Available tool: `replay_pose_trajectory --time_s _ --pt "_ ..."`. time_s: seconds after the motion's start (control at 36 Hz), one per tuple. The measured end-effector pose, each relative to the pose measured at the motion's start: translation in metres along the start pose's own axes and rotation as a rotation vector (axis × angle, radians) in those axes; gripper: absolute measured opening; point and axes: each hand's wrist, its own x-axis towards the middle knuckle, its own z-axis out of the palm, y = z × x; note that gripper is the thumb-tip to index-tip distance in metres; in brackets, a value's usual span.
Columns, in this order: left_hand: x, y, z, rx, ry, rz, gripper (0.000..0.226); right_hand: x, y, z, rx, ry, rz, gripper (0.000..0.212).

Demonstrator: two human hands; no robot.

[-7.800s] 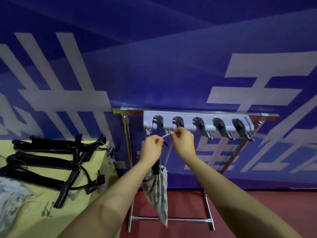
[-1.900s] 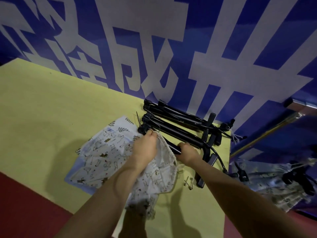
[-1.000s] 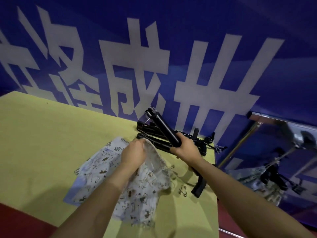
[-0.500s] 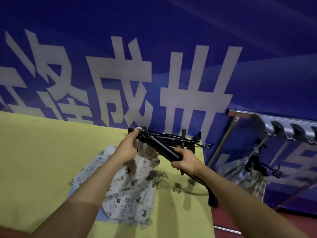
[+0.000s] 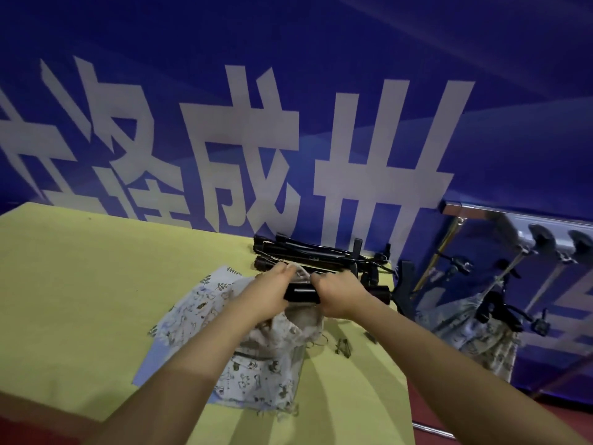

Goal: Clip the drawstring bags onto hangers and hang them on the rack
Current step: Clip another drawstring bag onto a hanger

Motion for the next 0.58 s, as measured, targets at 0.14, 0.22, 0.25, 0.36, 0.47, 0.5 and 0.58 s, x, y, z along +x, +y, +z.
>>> replay_pose_trajectory --time_s 0.14,0.22,0.25,0.36,0.47,0.5,0.58 --pt "-0.001 0.021 0.003 0.41 0.104 0.021 0.042 0.006 -0.005 -0.012 -0.118 0.097 -0.099 0.029" --pt "0.001 0.023 0.007 0.45 0.142 -0.033 0.041 0.007 -0.003 -0.014 -0.148 0.18 -0.121 0.023" --pt "0.002 0.022 0.008 0.447 0.142 -0.05 0.041 0.007 -0.001 -0.013 -0.165 0.255 -0.142 0.023" --pt "0.004 0.014 0.008 0.39 0.176 -0.102 0.041 0.002 0.008 -0.007 -0.137 0.62 -0.2 0.035" --pt "0.002 0.007 0.004 0.334 0.26 -0.14 0.044 -0.011 0.007 0.004 -0.046 0.783 -0.171 0.018" --pt "0.001 0.006 0.002 0.301 0.32 -0.135 0.044 -0.014 0.007 0.01 -0.017 0.752 -0.144 0.017" --pt "-0.002 -0.001 -0.001 0.228 0.419 -0.08 0.044 -0.021 0.004 0.023 0.208 0.545 0.021 0.029"
